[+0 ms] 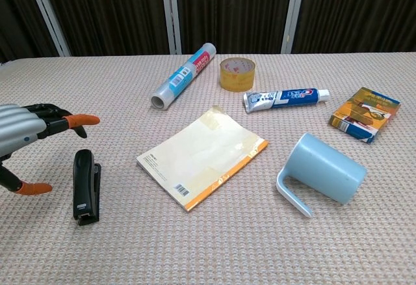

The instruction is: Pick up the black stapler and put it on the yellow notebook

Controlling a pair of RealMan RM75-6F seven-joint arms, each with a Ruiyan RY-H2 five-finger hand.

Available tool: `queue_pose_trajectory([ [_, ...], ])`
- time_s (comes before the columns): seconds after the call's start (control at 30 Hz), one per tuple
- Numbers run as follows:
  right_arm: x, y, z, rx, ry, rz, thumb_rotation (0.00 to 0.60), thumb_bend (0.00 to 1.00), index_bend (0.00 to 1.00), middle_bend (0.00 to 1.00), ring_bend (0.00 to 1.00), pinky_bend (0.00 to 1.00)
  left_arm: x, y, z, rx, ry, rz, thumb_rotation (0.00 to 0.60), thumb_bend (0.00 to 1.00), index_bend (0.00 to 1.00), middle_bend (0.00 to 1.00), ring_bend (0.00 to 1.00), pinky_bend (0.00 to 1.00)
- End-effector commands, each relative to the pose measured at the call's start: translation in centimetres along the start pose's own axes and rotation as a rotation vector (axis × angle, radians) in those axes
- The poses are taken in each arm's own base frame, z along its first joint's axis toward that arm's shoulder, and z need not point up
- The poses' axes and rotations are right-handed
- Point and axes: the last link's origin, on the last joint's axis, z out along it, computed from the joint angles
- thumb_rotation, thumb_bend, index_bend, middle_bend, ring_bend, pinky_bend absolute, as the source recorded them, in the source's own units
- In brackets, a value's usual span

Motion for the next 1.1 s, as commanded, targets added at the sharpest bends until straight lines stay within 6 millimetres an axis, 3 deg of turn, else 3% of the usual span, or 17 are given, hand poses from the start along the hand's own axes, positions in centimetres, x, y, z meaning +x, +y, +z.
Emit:
queue_pose_trajectory([
  [0.03, 0.0, -0.1, 0.0, 0.003, 0.001, -0.002, 0.6, 0.1, 0.0, 0.0, 0.0, 0.0, -0.3, 0.4, 0.7, -0.023, -0.007, -0.012, 0.6, 0.18, 0.05, 0.16, 0.08, 0.11],
  [0.37, 0.2, 0.0, -0.2, 0.0, 0.012, 0.005, 0.6, 0.1, 0.0, 0.0, 0.0, 0.0, -0.5, 2.7, 2.5, -0.117, 0.002, -0.056, 0.6, 0.17, 0.06, 0.17, 0.07, 0.1],
  [0.67, 0.6, 0.2, -0.5, 0.001, 0.029, 0.016, 0.6, 0.1, 0.0, 0.0, 0.0, 0.0, -0.9, 3.6, 2.7, -0.131, -0.027, -0.025, 0.6, 0.2, 0.19, 0.32, 0.2, 0.11],
  [0.83, 0.5, 0.2, -0.4, 0.001, 0.025, 0.012, 0.6, 0.1, 0.0, 0.0, 0.0, 0.0, -0.6, 3.4, 2.9, -0.107, -0.015, -0.033, 0.6, 0.34, 0.46, 0.58, 0.44, 0.19],
  [0.9, 0.5, 0.2, -0.4, -0.001, 0.025, 0.011, 0.6, 0.1, 0.0, 0.0, 0.0, 0.0, -0.6, 3.3, 2.8, -0.104, -0.014, -0.03, 0.6, 0.41, 0.52, 0.62, 0.47, 0.2],
  [1.03, 0.5, 0.2, -0.5, -0.003, 0.028, 0.009, 0.6, 0.1, 0.0, 0.0, 0.0, 0.0, -0.5, 3.0, 2.7, -0.089, -0.018, -0.034, 0.6, 0.62, 0.56, 0.64, 0.5, 0.23],
  [1.1, 0.5, 0.2, -0.5, -0.003, 0.031, 0.009, 0.6, 0.1, 0.0, 0.0, 0.0, 0.0, -0.1, 3.0, 2.6, -0.091, -0.008, -0.044, 0.6, 0.66, 0.58, 0.66, 0.52, 0.25],
])
